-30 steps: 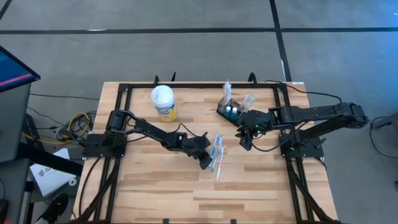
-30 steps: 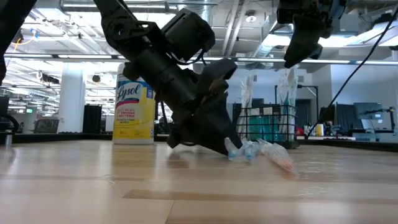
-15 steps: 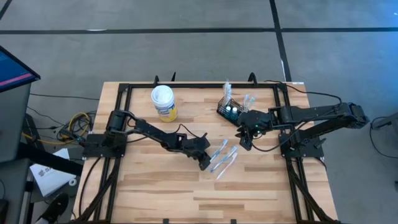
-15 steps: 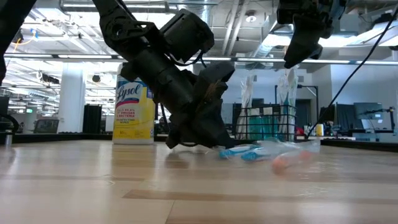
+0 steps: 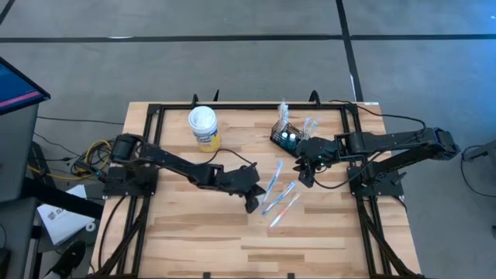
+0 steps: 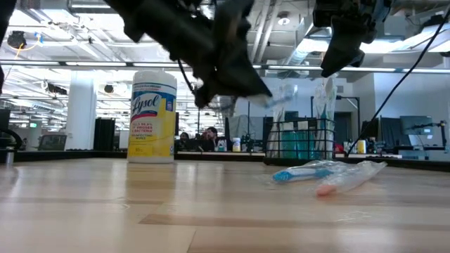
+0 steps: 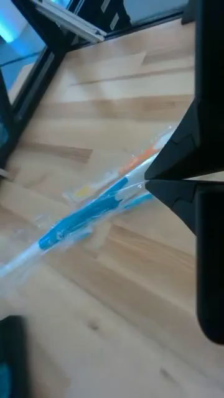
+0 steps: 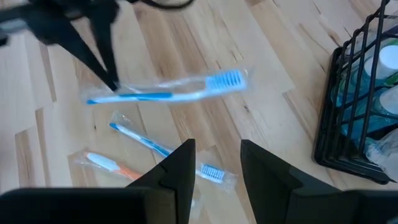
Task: Pick & Place toothbrushing station
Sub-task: Put the left blue toothbrush into the black wire organizer
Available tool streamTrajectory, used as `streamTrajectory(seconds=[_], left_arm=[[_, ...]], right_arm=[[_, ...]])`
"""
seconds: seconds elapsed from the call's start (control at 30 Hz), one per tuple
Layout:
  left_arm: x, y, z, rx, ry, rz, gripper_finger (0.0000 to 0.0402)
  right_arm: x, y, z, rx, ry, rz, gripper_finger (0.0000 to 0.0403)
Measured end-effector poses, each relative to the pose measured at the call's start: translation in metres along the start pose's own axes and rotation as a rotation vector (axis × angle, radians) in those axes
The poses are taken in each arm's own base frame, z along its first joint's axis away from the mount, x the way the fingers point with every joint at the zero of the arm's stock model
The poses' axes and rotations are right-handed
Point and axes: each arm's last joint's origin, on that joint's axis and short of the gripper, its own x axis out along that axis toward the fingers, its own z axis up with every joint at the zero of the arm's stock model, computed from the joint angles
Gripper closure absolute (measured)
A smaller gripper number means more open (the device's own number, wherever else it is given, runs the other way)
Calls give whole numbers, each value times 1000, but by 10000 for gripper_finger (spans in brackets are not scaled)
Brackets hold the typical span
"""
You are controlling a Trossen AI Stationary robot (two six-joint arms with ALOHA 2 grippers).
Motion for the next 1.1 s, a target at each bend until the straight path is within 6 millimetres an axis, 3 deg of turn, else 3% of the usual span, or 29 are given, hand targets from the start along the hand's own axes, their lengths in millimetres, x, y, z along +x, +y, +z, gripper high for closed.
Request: streamTrajectory(seconds=[0.4,0.73,1.1], left_arm=[[-48,-35,15,179,-203,171,401],[-77,-48,26,268,-311,244,401],[-107,-30,13,249,-413,291,401]], right_arm=[[0,2,5,6,-53,19,285],[-4,10,25,-67,-276,76,285],[-13,19,45,-95,-508,166,285]])
